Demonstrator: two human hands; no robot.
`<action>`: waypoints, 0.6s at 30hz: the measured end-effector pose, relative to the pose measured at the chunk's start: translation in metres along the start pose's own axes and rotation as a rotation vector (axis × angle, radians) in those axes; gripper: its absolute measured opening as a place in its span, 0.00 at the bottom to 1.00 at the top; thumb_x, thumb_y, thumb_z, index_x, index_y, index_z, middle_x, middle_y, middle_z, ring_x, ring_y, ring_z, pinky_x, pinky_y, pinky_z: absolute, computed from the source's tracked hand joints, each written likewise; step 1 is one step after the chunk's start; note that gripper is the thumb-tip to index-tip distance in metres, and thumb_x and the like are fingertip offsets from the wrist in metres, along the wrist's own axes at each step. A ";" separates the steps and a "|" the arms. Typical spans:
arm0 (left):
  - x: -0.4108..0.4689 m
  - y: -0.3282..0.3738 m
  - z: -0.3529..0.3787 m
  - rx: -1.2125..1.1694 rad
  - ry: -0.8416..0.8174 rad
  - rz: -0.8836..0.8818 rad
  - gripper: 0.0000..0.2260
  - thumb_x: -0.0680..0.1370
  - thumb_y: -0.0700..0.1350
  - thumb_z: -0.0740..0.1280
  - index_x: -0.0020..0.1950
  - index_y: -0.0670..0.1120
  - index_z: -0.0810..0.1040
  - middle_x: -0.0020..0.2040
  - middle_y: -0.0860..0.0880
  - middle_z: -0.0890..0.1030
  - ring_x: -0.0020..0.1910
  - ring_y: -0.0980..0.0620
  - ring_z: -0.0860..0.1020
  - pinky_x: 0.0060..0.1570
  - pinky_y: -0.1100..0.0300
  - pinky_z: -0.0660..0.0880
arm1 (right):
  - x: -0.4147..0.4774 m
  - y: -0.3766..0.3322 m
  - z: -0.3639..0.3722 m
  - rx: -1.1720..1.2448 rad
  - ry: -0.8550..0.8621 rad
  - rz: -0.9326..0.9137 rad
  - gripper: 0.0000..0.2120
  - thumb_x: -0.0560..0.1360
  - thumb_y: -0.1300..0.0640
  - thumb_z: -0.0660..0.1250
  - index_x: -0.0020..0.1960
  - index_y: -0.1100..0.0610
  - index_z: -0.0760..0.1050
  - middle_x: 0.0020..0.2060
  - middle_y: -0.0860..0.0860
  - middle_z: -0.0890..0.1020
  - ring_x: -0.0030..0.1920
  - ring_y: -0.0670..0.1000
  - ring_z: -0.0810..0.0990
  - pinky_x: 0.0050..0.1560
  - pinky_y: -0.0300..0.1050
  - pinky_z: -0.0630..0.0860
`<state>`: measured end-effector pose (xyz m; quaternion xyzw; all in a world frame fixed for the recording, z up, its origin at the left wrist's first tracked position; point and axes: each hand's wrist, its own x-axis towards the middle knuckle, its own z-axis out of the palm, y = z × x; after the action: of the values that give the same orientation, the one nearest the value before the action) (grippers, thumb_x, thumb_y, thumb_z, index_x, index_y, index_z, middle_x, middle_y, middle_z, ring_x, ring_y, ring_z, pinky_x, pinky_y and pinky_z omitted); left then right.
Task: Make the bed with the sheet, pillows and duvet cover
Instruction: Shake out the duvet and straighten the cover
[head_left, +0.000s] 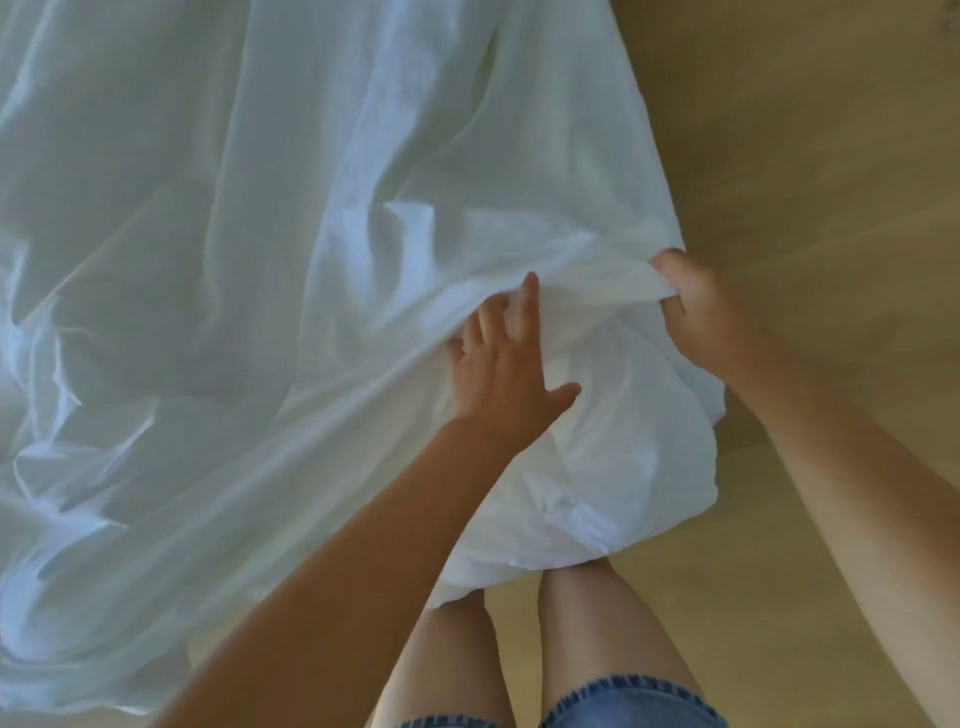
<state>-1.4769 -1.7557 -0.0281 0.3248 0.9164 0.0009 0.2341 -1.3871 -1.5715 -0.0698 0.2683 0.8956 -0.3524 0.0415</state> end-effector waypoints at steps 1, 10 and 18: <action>0.010 0.011 0.010 0.043 -0.016 0.007 0.43 0.72 0.59 0.67 0.77 0.49 0.46 0.68 0.44 0.62 0.66 0.44 0.65 0.63 0.49 0.64 | -0.020 0.013 0.000 -0.031 -0.086 0.041 0.13 0.75 0.66 0.57 0.57 0.61 0.73 0.43 0.64 0.79 0.43 0.64 0.79 0.44 0.61 0.75; 0.019 0.032 0.003 -1.067 -0.130 -0.302 0.12 0.74 0.43 0.61 0.31 0.47 0.75 0.27 0.52 0.75 0.27 0.54 0.73 0.28 0.62 0.68 | -0.059 0.006 0.020 0.307 0.306 0.363 0.04 0.76 0.59 0.63 0.47 0.58 0.69 0.34 0.48 0.74 0.34 0.49 0.71 0.38 0.46 0.68; 0.052 0.000 -0.062 -1.085 -0.050 -0.461 0.14 0.78 0.52 0.62 0.35 0.50 0.80 0.28 0.54 0.80 0.31 0.54 0.79 0.33 0.63 0.76 | 0.006 -0.072 0.056 0.149 0.169 -0.022 0.35 0.71 0.49 0.69 0.73 0.61 0.61 0.70 0.58 0.66 0.72 0.56 0.60 0.63 0.50 0.63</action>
<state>-1.5388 -1.7159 0.0048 -0.0492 0.8261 0.4110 0.3824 -1.4355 -1.6496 -0.0694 0.2893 0.8701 -0.3948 -0.0581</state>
